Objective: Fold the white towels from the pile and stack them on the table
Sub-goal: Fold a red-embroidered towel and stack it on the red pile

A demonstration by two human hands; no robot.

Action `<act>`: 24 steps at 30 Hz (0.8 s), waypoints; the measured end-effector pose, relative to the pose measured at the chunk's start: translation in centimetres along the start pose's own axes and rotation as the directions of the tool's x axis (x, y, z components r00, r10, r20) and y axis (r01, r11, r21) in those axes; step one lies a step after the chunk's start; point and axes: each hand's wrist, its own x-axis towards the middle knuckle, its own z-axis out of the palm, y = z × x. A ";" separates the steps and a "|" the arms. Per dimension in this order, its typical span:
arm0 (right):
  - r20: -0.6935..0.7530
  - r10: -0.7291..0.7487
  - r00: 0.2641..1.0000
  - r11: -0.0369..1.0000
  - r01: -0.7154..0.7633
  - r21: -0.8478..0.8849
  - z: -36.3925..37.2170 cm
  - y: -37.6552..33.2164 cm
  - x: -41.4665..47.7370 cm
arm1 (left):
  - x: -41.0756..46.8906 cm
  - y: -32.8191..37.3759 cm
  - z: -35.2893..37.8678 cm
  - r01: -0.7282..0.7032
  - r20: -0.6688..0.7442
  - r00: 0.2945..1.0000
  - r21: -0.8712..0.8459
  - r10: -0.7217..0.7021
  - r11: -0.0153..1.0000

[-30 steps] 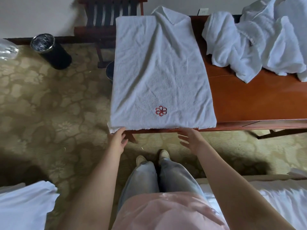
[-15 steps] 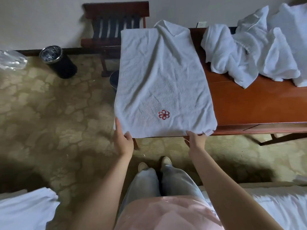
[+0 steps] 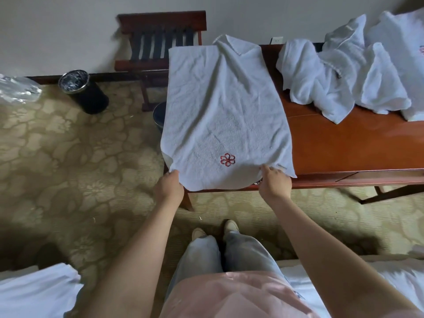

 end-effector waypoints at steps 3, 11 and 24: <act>0.057 0.166 0.984 0.977 -0.172 0.127 -0.7 0.4 0.7 | 0.2 -1.0 -0.9 0.030 -0.097 0.994 -0.093 -0.039 0.995; -0.191 0.369 0.910 0.765 -0.181 0.618 -8.1 -1.5 1.8 | 0.1 1.3 -6.5 -0.034 -0.311 0.947 -0.351 -0.082 0.936; -0.418 0.481 0.771 0.284 0.314 0.906 -18.8 -2.6 -1.0 | -3.7 7.0 -16.9 -0.339 -0.659 0.731 -0.575 -0.176 0.744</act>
